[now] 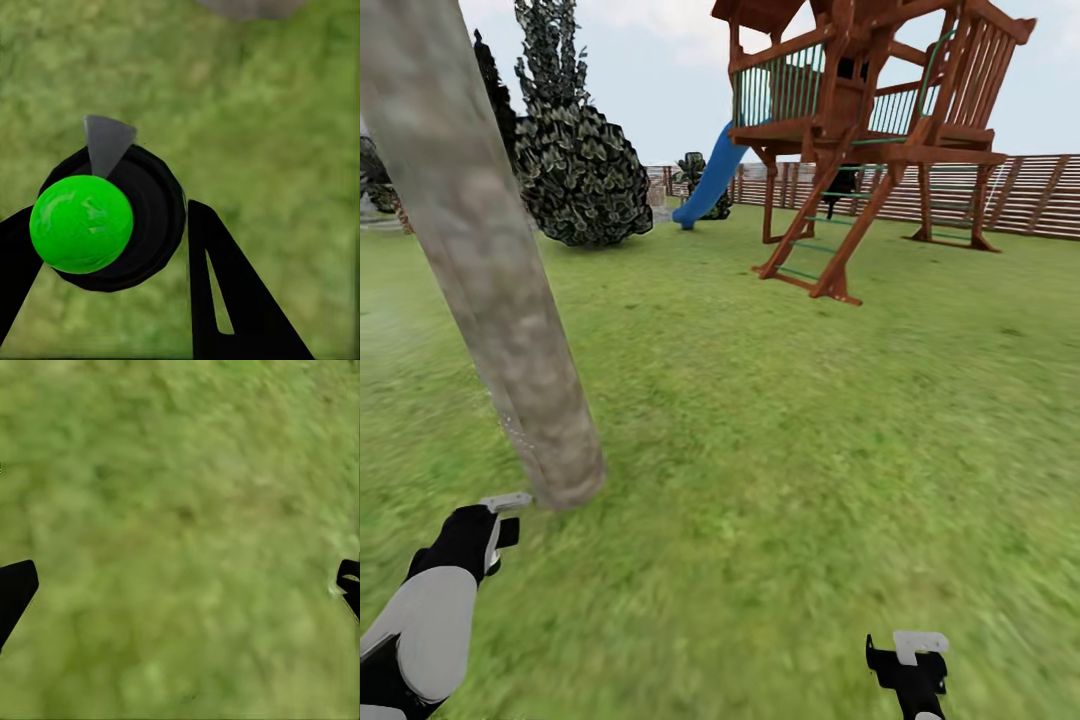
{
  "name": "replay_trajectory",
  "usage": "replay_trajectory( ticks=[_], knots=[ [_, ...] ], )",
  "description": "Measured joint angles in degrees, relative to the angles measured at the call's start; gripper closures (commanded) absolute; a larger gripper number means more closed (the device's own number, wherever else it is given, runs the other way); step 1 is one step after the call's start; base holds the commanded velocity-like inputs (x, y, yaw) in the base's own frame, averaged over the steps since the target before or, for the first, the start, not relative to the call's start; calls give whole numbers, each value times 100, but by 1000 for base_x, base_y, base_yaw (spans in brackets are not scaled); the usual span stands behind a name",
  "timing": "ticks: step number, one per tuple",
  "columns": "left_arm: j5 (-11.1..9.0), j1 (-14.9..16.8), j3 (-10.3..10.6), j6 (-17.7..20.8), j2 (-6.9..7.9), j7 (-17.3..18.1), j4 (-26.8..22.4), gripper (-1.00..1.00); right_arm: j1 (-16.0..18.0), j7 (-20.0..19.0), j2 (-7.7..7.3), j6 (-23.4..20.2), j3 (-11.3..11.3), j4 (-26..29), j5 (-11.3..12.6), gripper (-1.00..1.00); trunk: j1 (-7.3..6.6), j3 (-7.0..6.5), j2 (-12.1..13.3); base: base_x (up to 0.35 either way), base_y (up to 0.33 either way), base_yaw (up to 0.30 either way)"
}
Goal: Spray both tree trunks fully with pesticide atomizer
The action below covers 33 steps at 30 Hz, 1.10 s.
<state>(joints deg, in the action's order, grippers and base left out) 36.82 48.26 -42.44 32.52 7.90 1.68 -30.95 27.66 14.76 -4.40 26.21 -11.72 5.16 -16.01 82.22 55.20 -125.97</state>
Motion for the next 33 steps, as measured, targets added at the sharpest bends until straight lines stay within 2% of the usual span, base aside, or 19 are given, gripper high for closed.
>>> replay_trajectory(
  ticks=[5, 6, 9, 11, 14, 16, 18, 20, 27, 33],
  knots=[
    [-18, -2, -3, 0, -4, 25, 5, 100, -1, -8, -5, -1, -2, 3, 1, -100, 2, 0, 0, 67, -55, 276],
    [-101, -1, -5, -3, -27, 35, 6, 100, -1, -7, -7, -1, -5, 5, 1, -100, 2, 0, 0, 6, -5, 276],
    [-632, 81, 48, 7, -101, 56, 7, 100, -1, -2, -8, -1, -4, 5, 1, -100, 2, 0, 0, 2, -1, 276],
    [-819, 232, 69, 47, -158, 62, 6, 100, -1, -2, -9, -1, -2, 2, 0, -100, 2, -1, 0, 0, 0, 275],
    [-851, 656, 80, 195, -234, 55, 8, 100, -1, 0, -16, -1, -7, 7, 0, -100, 2, -1, 0, 0, 0, 237],
    [-841, 916, 87, 437, -256, 55, 8, 100, -1, 6, -19, -1, -10, 9, 1, -100, 2, -1, 0, 0, 0, 80],
    [-810, 1024, 203, 542, -254, 53, 1, 100, -2, 7, -25, -1, -6, 3, 0, -100, 2, 0, 0, 0, 0, 15],
    [-812, 973, 599, 569, -244, 54, -67, 100, -2, 7, -34, -1, -10, 2, 1, -100, 0, 0, 0, 255, 0, 1],
    [-828, 969, 631, 569, -287, 54, -60, 100, -2, 9, -36, 0, -9, 2, 0, -100, 0, 0, 0, 263, -126, 0],
    [-826, 975, 632, 568, -293, 54, -67, 100, -2, 10, -32, 0, -9, 2, 0, -100, 2, 0, 0, 63, -265, 0]
  ],
)
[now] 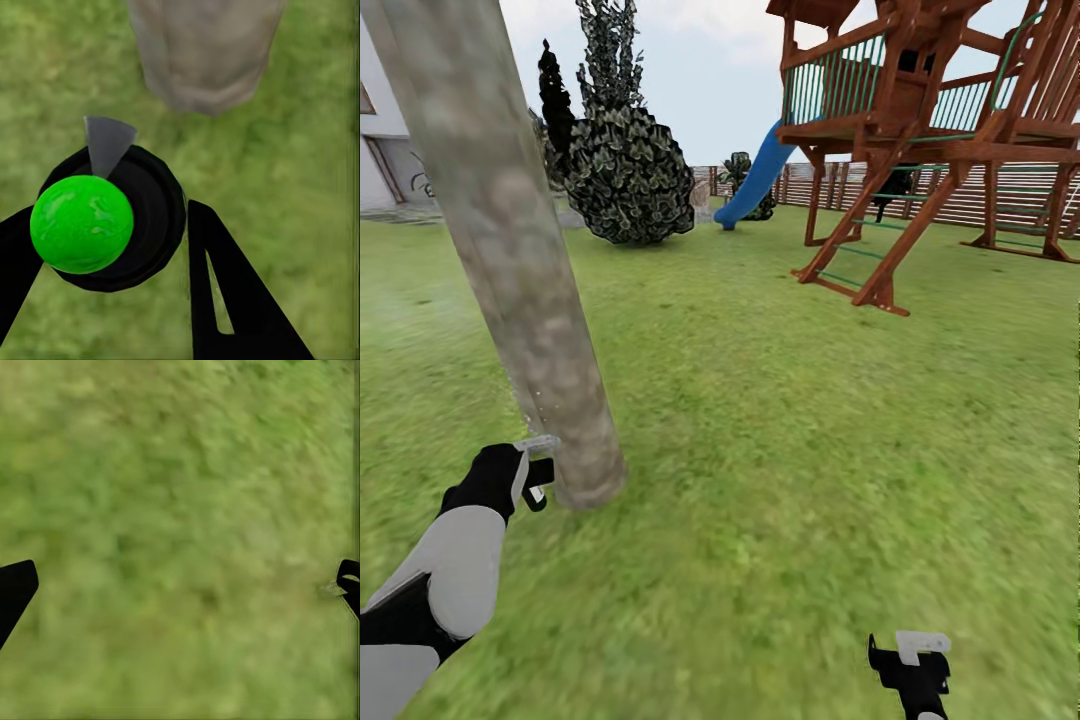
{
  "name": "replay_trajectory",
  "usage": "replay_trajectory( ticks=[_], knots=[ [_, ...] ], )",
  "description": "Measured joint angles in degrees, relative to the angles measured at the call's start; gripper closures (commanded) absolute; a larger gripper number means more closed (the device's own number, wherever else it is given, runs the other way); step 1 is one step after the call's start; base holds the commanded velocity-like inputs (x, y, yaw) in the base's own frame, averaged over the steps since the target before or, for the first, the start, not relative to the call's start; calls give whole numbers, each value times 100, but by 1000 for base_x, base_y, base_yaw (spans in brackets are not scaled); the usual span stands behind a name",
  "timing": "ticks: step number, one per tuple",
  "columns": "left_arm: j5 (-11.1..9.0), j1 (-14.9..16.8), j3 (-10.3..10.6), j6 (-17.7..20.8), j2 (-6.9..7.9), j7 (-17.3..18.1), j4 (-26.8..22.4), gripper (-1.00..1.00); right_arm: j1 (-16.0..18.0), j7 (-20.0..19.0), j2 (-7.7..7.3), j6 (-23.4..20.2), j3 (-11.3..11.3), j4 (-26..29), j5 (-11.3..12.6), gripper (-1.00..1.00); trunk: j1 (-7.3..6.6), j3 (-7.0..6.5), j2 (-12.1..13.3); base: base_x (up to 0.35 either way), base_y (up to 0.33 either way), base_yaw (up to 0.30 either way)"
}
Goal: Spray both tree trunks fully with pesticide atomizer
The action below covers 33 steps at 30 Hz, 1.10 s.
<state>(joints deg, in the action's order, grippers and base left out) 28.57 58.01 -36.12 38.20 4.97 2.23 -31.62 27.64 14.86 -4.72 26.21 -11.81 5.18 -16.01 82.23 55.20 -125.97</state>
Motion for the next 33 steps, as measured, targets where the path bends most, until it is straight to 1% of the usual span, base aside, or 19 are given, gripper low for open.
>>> replay_trajectory(
  ticks=[4, 9, 10, 11, 12, 13, 14, 15, 16, 17, 18, 19, 21, 22, 24, 25, 26, 30, 33],
  knots=[
    [7, 3, 3, 16, 27, 0, -5, 100, 0, 6, -11, -1, 3, 0, 0, -100, -3, 0, 0, 254, -58, 0],
    [15, 52, -16, 84, 72, 0, -21, 100, 0, 6, -12, -2, 0, 0, 0, -100, 0, 0, 0, 28, -2, 0],
    [34, 74, -22, 90, 115, 0, -36, 100, 0, 6, -12, -2, 0, 0, 0, -100, 0, 0, 0, 2, 0, 0],
    [61, 83, -25, 107, 207, -1, -84, 100, 0, 6, -12, -2, 0, 0, 0, -100, 0, 0, 0, 0, 0, 0],
    [39, 84, -29, 266, 414, 7, -157, 100, 0, 6, -11, -1, 0, 0, 0, -100, 0, 0, 0, 0, 0, 0],
    [101, 74, -23, 373, 562, 10, -184, 100, 0, 6, -11, -2, 0, 0, 0, -100, 0, 0, 0, 0, 0, 0],
    [7, 62, -18, 412, 587, 14, -190, 100, 0, 6, -12, -2, -1, 0, 0, -100, 1, 0, 0, 0, 0, 0],
    [-12, 62, -12, 441, 574, 15, -192, 100, 0, 6, -11, -2, -1, 0, 0, -100, 1, 0, 0, 0, 0, 0],
    [-45, 71, 31, 463, 521, 20, -190, 100, 0, 6, -10, -1, 1, 0, 0, -100, 1, 0, 0, 0, 0, 0],
    [-65, 86, 142, 479, 357, 30, -195, 100, 0, 6, -11, -2, 0, 0, 0, -100, 1, 0, 0, 0, 0, 0],
    [-93, 127, 190, 486, 252, 45, -197, 100, 0, 6, -12, -1, 2, 0, 0, -100, 1, 0, 0, 0, 0, 0],
    [-32, 217, 209, 495, 228, 50, -197, 100, 0, 6, -11, -2, 1, 0, 0, -100, 0, -1, 0, 0, 0, 0],
    [3, 374, 222, 506, 271, 54, -190, 100, 0, 6, -9, -2, 1, 0, 0, -100, 0, 0, 0, 0, 0, 0],
    [54, 417, 227, 512, 394, 54, -198, 100, 0, 6, -9, -2, 3, 0, 0, -100, 0, 0, 0, 0, 0, 0],
    [77, 431, 226, 517, 737, 58, -194, 100, 0, 2, -5, -2, 4, 0, 0, -100, 0, 0, 0, 0, 0, 0],
    [17, 421, 229, 517, 797, 80, -194, 100, 0, 2, -4, -2, 3, 0, 0, -100, 0, 0, 0, 0, 0, 0],
    [-7, 398, 235, 516, 811, 111, -196, 100, 0, 3, -4, -2, 1, 0, 0, -100, 1, 0, 0, 0, 0, 0],
    [-20, 415, 238, 514, 761, 162, -199, 100, 0, 6, 4, -2, 7, 3, 0, -100, 0, 0, 0, 24, 0, 0],
    [-13, 431, 237, 511, 752, 160, -200, 100, 0, 6, 13, -2, 8, 3, 0, -100, -2, 0, 0, 271, -11, 189]
  ],
)
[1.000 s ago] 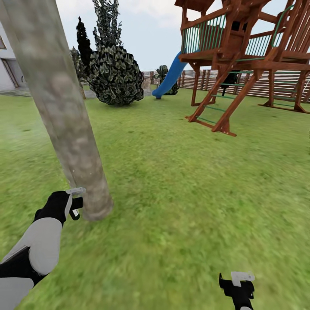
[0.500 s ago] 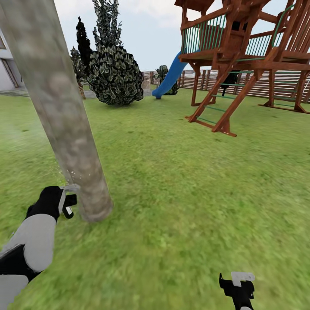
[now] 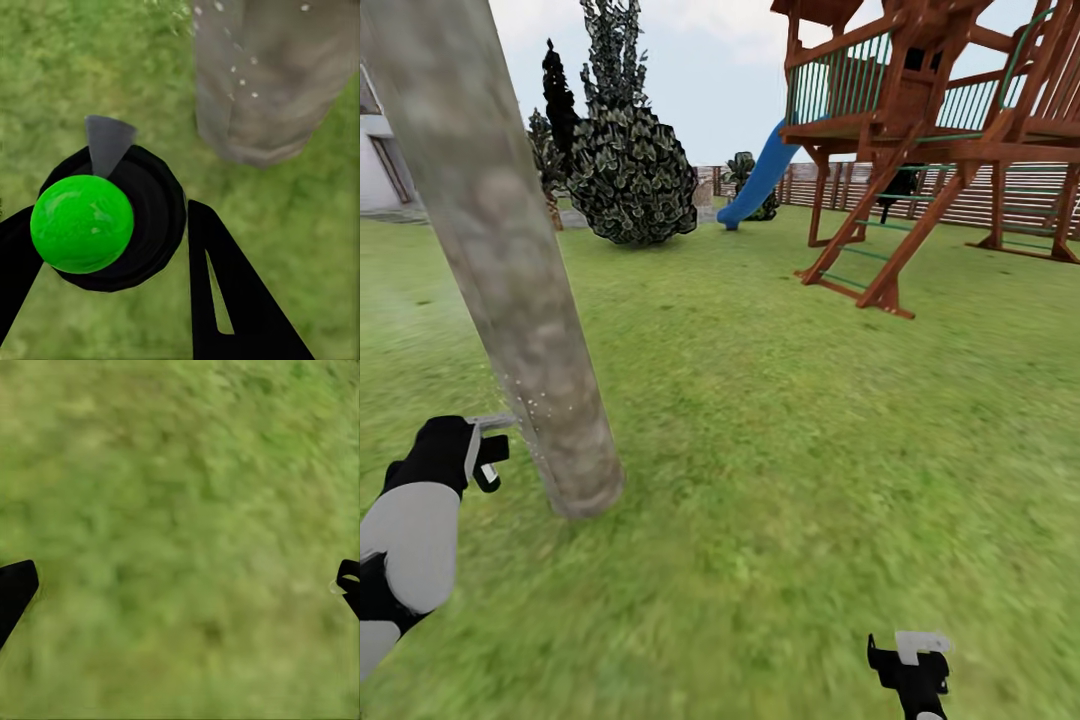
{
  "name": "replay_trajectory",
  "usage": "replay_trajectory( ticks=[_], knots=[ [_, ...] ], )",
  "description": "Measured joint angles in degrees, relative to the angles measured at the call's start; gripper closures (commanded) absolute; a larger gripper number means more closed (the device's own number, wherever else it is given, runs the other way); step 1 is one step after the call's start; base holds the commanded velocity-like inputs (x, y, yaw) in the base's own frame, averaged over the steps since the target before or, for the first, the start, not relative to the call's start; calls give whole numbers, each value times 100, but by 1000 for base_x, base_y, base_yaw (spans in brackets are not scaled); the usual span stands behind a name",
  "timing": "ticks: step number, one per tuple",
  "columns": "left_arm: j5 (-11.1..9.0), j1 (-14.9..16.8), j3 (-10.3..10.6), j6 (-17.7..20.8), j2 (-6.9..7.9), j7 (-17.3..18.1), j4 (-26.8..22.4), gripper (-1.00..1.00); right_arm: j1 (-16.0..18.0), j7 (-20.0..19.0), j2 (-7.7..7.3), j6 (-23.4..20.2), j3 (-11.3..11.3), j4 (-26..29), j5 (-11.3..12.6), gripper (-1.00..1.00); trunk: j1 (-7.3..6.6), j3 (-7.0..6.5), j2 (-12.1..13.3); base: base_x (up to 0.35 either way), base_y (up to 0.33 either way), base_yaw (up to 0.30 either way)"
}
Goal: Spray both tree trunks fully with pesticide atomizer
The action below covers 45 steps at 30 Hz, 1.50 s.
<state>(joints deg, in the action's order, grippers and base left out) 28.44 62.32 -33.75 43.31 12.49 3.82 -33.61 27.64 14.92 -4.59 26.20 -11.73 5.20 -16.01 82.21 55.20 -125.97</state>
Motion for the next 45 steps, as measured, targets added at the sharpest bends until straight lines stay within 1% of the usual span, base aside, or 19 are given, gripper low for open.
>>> replay_trajectory(
  ticks=[2, 3, 4, 7, 22, 35, 43, 45],
  knots=[
    [-6, -10, -1, -2, -6, 0, 1, 100, 0, 1, 1, 0, 0, 3, 0, -100, 0, 0, 0, 172, -171, 128],
    [-40, -18, -3, -7, -73, 0, 3, 100, 0, 0, -6, 1, -1, 0, -1, -100, 3, 0, 1, 16, -266, 10],
    [-19, -17, -1, -8, -111, 0, 1, 100, 0, 1, -8, 2, -5, -2, 0, -100, 3, 0, 0, 6, -271, 4],
    [0, -16, -1, -9, -127, -1, -1, 100, 0, 3, -14, 2, -4, -3, 0, -100, 3, 0, 0, 2, -273, 1],
    [12, -16, -1, -9, -129, -3, -5, 100, 0, 3, -1, 1, 2, -3, 0, -100, 3, 0, 0, 105, -251, 5],
    [3, -20, 0, -6, -130, -7, 0, 100, 1, -1, 10, 1, 1, -4, 0, -100, 2, -34, 0, 19, -269, 257],
    [-7, -131, -12, -60, -114, 3, 77, 100, 0, -7, 5, 1, 1, -3, 0, -100, 0, -45, 0, 259, -174, 56],
    [9, -299, -36, -83, -92, 11, 46, 100, 0, -7, 5, 1, 1, -3, 0, -100, 1, -45, 0, 187, -216, 0]
  ],
)
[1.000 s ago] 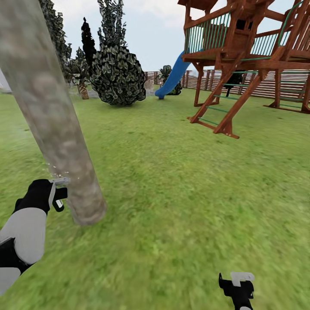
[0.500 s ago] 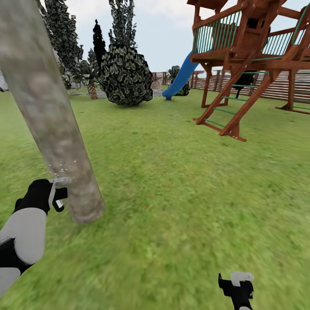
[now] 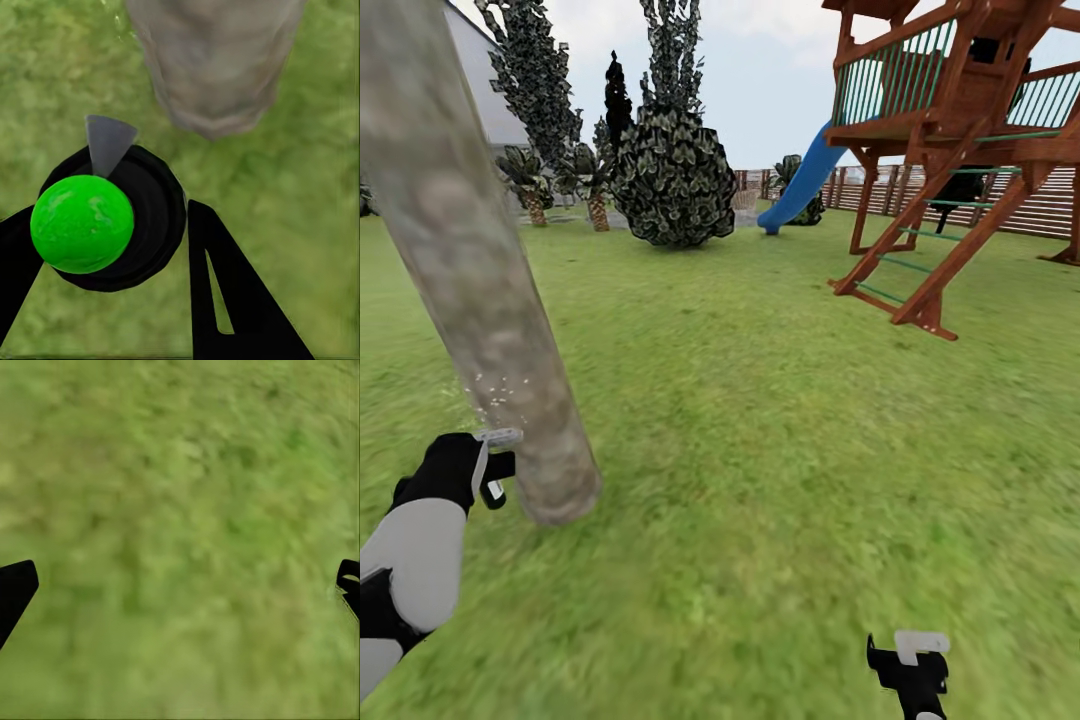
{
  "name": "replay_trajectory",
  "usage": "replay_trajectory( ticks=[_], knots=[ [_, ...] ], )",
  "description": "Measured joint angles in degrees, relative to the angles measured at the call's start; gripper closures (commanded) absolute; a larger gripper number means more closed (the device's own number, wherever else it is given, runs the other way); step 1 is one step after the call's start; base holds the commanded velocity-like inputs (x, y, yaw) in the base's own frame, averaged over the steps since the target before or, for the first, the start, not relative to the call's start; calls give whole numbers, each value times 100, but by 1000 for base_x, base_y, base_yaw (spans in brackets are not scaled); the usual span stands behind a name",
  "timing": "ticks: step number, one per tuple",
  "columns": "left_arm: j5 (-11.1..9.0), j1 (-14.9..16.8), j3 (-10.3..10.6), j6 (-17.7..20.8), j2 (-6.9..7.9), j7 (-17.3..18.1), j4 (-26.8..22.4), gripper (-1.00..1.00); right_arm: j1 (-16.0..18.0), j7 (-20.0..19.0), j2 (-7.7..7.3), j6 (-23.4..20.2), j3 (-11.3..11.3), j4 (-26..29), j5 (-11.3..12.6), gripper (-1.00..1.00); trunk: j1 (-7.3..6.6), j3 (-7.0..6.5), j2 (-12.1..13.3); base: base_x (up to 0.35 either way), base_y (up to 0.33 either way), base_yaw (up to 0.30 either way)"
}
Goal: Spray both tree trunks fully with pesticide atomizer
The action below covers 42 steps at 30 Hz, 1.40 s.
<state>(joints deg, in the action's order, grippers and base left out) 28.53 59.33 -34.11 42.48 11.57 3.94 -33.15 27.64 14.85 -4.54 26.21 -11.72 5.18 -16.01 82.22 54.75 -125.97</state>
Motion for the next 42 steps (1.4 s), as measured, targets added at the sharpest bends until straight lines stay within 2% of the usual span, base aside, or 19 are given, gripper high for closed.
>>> replay_trajectory(
  ticks=[4, 8, 10, 12, 16, 18, 20, 22, 28, 36, 42],
  knots=[
    [-16, -231, -9, -13, 38, 3, -30, 100, 1, 0, 5, 0, 0, -1, 0, -100, 3, 0, 0, -31, -248, 99],
    [-16, -352, -3, -46, 12, -10, 13, 100, 1, 0, 6, -1, 0, -1, 0, -100, 4, 0, 0, -140, -114, 261],
    [-17, -559, -10, -258, 1, -43, 7, 100, 1, -1, 6, -1, -1, -1, 1, -100, 2, 0, 0, -10, -6, 267],
    [-28, -599, -10, -497, -12, -81, 71, 100, 1, -2, 5, -1, -1, -1, 1, -100, 2, 0, 0, 107, -2, 122],
    [-22, -753, -21, -618, -34, -99, 125, 100, 0, -2, -2, -1, -1, 0, 0, -100, -1, 0, 0, 314, 0, 11],
    [-19, -880, -74, -649, -29, -100, 126, 100, 0, 0, -3, -1, -1, 0, 0, -100, -1, 0, 0, 336, 0, 1],
    [-13, -1066, -161, -990, -28, -105, 129, 100, 0, 5, -11, -1, -2, 0, 0, -100, -1, 0, 0, 337, 0, 0],
    [-21, -1145, -199, -1116, -25, -107, 220, 100, 0, 5, -14, -1, -4, 0, 0, -100, -1, 0, 0, 338, 0, 0],
    [-15, -1184, -318, -1177, -11, -107, 375, 100, 1, 6, -12, -1, -1, 5, 0, -100, -1, -1, 0, 319, 23, 124],
    [-9, -1193, -329, -1188, 7, -107, 377, 100, 1, 7, -3, -1, -1, 0, 1, -100, 2, 0, 0, 22, 3, 267],
    [-23, -1193, -311, -1296, -27, -108, 405, 100, 0, 9, -6, 1, 0, 2, 0, -100, 2, 0, 0, 0, -159, 31]
  ],
)
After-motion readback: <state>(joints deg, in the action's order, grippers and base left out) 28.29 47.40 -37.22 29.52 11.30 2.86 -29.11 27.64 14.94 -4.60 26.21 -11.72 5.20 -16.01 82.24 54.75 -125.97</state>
